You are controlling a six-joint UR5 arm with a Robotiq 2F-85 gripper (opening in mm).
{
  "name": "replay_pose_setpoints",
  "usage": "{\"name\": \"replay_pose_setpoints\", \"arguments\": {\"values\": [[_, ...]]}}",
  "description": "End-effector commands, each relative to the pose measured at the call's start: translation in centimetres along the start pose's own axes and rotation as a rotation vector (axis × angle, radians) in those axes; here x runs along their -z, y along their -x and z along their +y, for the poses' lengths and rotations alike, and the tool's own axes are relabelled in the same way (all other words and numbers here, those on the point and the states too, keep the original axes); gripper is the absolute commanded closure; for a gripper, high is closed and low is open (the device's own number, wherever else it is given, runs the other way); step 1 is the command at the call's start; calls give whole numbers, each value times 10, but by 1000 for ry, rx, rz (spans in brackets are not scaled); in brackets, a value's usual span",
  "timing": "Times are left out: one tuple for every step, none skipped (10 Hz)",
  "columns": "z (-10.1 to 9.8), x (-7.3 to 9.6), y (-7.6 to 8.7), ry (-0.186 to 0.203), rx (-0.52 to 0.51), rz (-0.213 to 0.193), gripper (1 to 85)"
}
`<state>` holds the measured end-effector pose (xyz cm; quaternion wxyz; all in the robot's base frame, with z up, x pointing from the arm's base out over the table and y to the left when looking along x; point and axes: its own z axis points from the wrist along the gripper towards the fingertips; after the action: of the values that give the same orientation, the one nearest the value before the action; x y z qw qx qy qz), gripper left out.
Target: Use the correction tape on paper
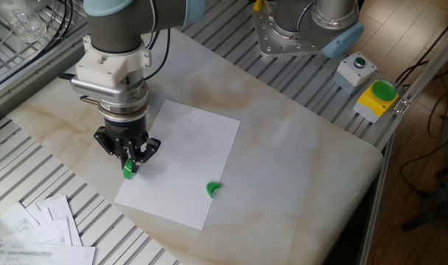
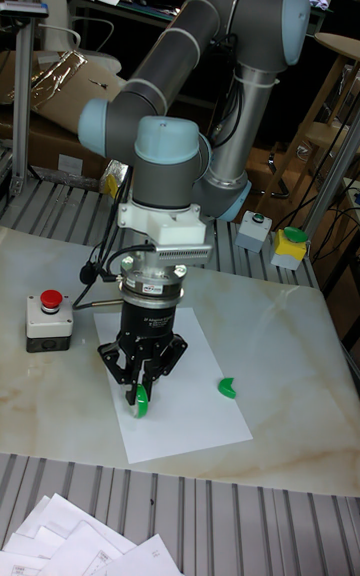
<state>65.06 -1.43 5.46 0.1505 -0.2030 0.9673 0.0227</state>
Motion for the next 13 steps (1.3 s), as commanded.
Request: {"name": "replay_pose_setpoints", "arguments": {"values": [[-5,18,-3,-21,-8,48,840],[-9,32,-7,-45,-2,68,840],[-1,45,-13,-18,-20,79,840],[-1,53,-13,-23,-52,69,840],[5,62,-14,-10,-84,58,840],[11,67,-11,-1,-128,25,840],[13,72,-21,-3,-137,39,840],[11,76,-29,-16,-130,63,840],[7,76,-32,-31,-115,73,840],[3,76,-33,-46,-95,78,840],[2,77,-34,-49,-89,82,840],[1,77,-33,-55,-80,79,840],[2,76,-33,-49,-85,78,840]]}}
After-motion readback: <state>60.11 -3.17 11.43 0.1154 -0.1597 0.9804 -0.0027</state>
